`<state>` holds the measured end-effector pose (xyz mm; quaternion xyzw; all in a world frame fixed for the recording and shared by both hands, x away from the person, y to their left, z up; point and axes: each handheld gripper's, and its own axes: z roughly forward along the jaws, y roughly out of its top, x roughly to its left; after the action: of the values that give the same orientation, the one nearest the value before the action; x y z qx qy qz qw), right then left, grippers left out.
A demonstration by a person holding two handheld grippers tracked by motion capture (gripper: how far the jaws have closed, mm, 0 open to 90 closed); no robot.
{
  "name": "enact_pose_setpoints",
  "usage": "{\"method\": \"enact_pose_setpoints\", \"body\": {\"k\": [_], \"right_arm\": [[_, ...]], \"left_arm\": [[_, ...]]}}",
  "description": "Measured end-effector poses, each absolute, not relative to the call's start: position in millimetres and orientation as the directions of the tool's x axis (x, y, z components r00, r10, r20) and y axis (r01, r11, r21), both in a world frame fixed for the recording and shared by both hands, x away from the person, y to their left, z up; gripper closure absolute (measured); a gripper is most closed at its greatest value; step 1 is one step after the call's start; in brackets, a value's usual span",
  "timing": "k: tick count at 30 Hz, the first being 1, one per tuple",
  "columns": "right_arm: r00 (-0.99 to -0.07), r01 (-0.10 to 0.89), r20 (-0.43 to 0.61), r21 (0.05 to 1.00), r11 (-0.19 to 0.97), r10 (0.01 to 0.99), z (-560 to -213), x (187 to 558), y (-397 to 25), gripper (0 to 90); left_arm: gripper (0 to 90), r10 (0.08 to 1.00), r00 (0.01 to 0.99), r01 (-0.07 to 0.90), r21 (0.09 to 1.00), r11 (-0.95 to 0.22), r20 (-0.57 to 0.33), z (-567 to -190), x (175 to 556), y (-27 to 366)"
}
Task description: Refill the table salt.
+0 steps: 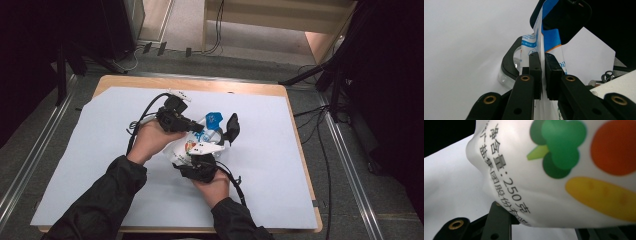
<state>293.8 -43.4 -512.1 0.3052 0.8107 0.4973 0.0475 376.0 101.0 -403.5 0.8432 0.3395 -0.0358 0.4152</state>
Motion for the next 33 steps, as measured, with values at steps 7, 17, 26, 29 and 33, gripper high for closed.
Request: {"method": "enact_pose_setpoints", "body": {"k": [7, 17, 26, 29, 33], "right_arm": [[-0.800, 0.473, 0.266, 0.832, 0.292, 0.537, -513.8, 295.1, -43.4, 62.9], [-0.807, 0.465, 0.262, 0.835, 0.295, 0.529, -514.1, 293.9, -43.7, 63.0], [-0.816, 0.455, 0.253, 0.835, 0.308, 0.520, -511.5, 291.2, -38.2, 59.0], [-0.807, 0.470, 0.273, 0.833, 0.291, 0.523, -510.7, 292.1, -39.6, 60.8], [-0.802, 0.481, 0.289, 0.831, 0.279, 0.522, -509.9, 292.5, -40.2, 61.0]], "left_arm": [[83.0, 0.540, 0.770, 0.597, 0.681, -0.424, -0.340, -405.2, 375.0, 102.5], [86.2, 0.543, 0.766, 0.606, 0.666, -0.435, -0.344, -404.2, 372.9, 107.6], [87.1, 0.557, 0.757, 0.617, 0.653, -0.439, -0.341, -405.9, 373.6, 101.5], [86.9, 0.564, 0.757, 0.613, 0.657, -0.440, -0.329, -405.2, 373.5, 99.8], [85.2, 0.558, 0.758, 0.613, 0.660, -0.434, -0.337, -406.9, 374.1, 98.7]]}}
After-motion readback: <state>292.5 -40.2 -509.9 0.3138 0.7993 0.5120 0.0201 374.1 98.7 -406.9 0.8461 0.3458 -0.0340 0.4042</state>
